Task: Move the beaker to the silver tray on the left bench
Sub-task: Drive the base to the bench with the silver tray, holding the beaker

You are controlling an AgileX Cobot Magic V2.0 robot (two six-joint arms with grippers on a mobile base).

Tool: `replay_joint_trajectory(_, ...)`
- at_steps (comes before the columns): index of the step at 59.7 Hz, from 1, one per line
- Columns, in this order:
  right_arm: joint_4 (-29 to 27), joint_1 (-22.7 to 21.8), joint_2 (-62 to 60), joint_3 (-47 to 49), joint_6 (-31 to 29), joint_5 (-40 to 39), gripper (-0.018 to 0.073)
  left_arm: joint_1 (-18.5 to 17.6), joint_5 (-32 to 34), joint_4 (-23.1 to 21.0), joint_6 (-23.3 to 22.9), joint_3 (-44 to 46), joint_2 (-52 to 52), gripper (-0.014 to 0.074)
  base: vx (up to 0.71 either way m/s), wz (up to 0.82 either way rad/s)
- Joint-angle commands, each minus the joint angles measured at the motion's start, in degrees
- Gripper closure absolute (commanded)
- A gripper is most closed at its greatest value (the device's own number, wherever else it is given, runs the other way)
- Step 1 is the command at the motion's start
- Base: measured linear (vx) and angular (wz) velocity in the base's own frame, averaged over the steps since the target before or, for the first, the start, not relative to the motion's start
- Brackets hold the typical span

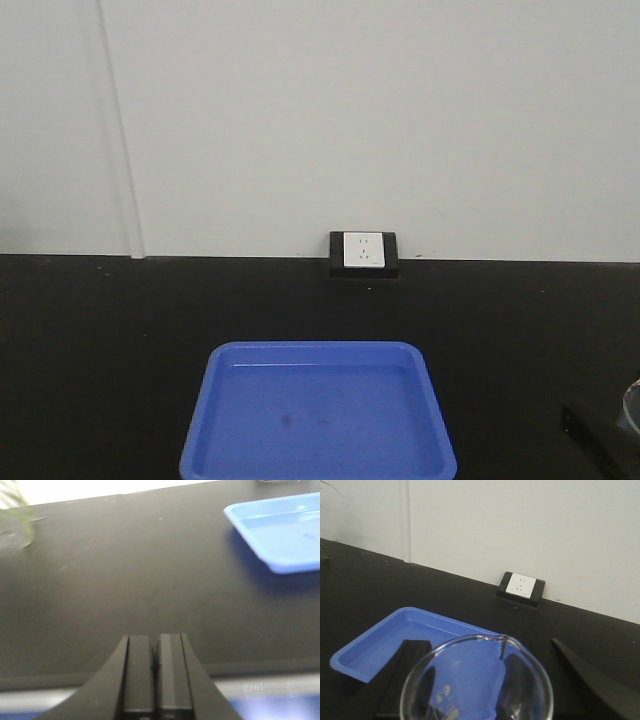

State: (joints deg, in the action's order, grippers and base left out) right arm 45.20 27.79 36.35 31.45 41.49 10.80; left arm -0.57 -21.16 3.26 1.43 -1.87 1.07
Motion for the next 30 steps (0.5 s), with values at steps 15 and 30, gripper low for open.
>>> replay_joint_trajectory(15,1.15,-0.02,-0.09,1.78,-0.56,-3.29,0.0571,-0.33,4.28,-0.16,-0.10,-1.14,0.40,0.0595,-0.25,0.32)
replay_joint_trajectory(30,1.15,-0.02,-0.09,1.78,-0.56,-3.29,0.0571,-0.33,4.28,-0.16,-0.10,-1.14,0.40,0.0595,-0.30,0.44)
